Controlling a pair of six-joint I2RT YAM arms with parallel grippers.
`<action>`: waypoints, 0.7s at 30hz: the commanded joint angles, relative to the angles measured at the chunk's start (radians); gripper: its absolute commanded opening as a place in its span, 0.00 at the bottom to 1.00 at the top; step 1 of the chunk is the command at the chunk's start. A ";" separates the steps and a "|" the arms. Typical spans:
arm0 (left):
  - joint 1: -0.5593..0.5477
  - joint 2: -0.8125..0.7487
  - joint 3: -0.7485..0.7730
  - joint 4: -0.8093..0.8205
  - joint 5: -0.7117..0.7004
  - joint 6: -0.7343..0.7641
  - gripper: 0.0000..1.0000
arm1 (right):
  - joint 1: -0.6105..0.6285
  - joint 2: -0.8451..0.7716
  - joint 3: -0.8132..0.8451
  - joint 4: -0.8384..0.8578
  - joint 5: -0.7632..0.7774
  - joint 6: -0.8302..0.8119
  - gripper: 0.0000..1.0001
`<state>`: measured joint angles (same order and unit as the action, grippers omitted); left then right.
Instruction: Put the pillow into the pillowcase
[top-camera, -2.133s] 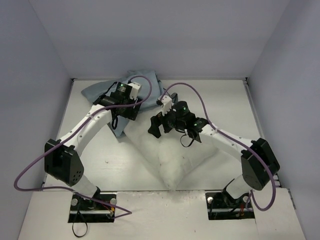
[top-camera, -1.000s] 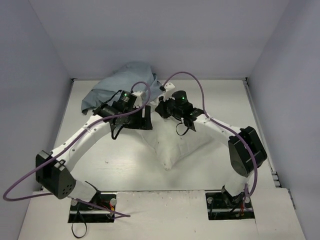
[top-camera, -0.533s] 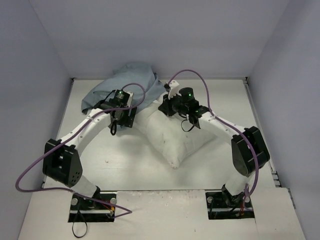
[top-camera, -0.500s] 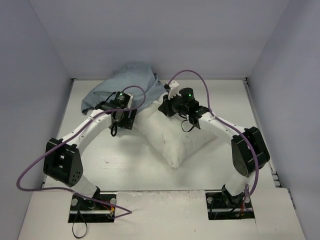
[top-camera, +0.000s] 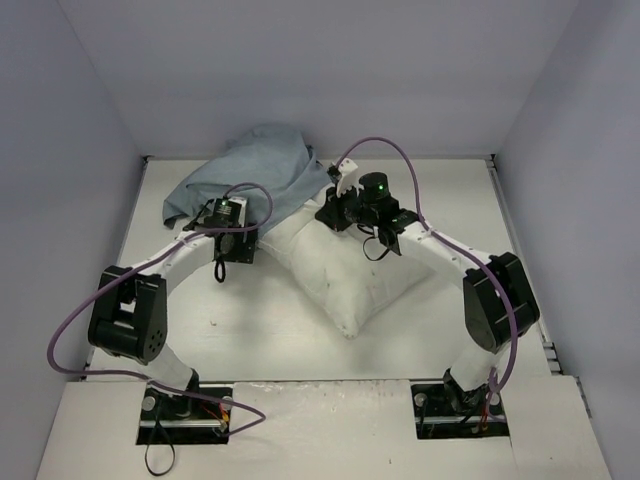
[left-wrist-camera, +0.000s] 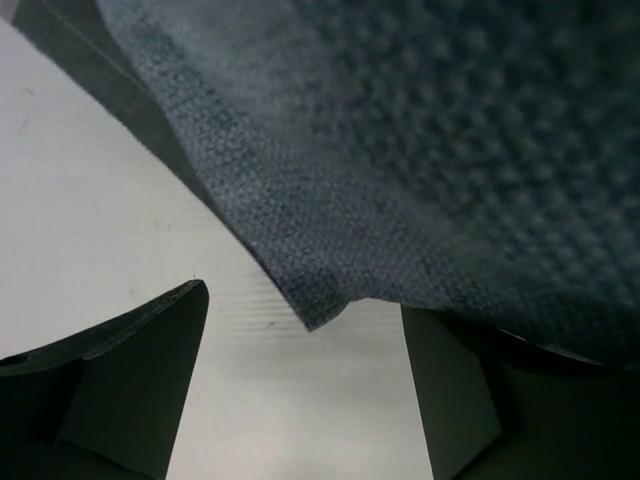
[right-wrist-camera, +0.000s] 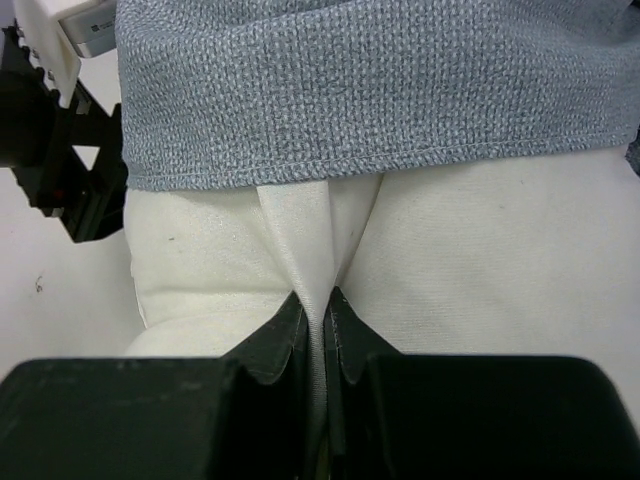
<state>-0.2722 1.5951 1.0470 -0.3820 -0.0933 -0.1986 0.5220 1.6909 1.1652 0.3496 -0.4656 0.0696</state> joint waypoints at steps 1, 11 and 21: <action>0.011 0.002 -0.007 0.212 0.078 0.001 0.74 | -0.011 -0.008 0.041 0.055 -0.039 0.009 0.00; 0.083 0.042 0.019 0.250 0.361 -0.039 0.00 | -0.011 0.010 0.045 0.086 -0.065 0.027 0.00; -0.424 -0.239 0.151 0.230 0.461 -0.402 0.00 | 0.006 0.049 0.122 0.098 0.195 0.068 0.00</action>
<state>-0.5907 1.4929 1.1492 -0.2401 0.2272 -0.4419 0.5171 1.7325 1.2240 0.3630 -0.3584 0.1062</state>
